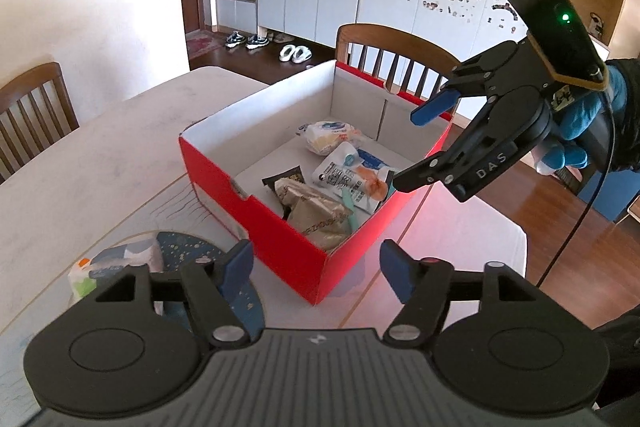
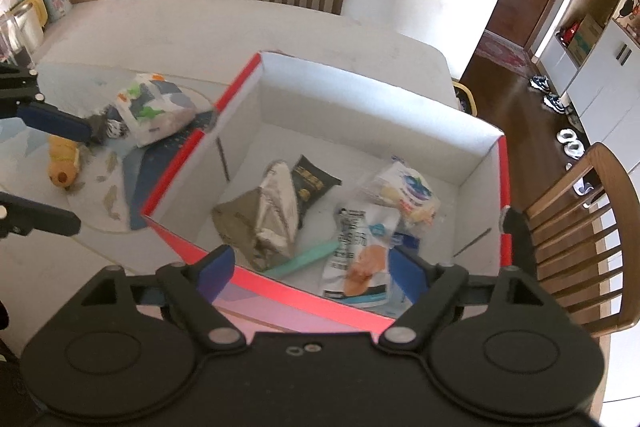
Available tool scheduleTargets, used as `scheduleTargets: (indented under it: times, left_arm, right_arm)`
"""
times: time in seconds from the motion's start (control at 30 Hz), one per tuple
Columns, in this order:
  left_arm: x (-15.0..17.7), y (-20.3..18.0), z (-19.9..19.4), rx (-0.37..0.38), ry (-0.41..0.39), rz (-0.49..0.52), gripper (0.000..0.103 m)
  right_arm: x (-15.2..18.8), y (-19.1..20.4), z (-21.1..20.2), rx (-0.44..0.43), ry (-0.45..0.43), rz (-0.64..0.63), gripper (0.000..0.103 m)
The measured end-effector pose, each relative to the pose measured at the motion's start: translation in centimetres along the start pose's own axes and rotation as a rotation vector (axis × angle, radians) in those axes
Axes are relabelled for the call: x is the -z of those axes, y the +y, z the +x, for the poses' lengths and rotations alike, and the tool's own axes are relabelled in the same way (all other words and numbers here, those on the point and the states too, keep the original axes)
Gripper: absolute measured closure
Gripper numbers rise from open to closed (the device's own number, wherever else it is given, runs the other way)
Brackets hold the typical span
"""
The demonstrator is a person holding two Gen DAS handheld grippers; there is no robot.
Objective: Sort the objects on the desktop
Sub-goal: 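Withdraw both open tools up from the box, then move both open tools back over the mat toward the yellow plush and black bag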
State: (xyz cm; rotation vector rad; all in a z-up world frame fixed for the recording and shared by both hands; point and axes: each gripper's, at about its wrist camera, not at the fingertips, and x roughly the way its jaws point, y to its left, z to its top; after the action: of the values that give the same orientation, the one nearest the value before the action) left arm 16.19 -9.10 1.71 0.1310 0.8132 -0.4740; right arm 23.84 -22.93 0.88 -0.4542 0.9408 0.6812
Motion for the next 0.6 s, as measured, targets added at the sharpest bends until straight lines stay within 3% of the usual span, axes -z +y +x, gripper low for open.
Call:
scheduleTargets:
  times: [0.13,0.2,0.33,0.47,0.6]
  left_arm:
    - [1.0,0.8,-0.8,-0.005,-0.006,0.005,0.027]
    - [1.5,1.4,-1.3,-0.001,-0.011,-0.001,0.018]
    - [2.6,2.6,-2.1,-0.009,-0.018,-0.018,0.016]
    - [3.9,4.1,-3.1,-0.013,-0.025,-0.038,0.003]
    - [5.1,5.5,-4.0,-0.019,-0.029,-0.060,0.003]
  right_arm:
    - [-0.3,1.6,-0.5,-0.010,-0.019,0.015,0.011]
    - [-0.5,2.5,-0.7,-0.011,-0.025,0.017,0.010]
    - [-1.0,4.7,-0.8,-0.016,-0.034,0.021,0.010]
    - [-1.6,6.9,-0.8,-0.020,-0.048,0.024,0.009]
    - [-2.1,8.8,-0.5,-0.028,-0.049,0.023,0.009]
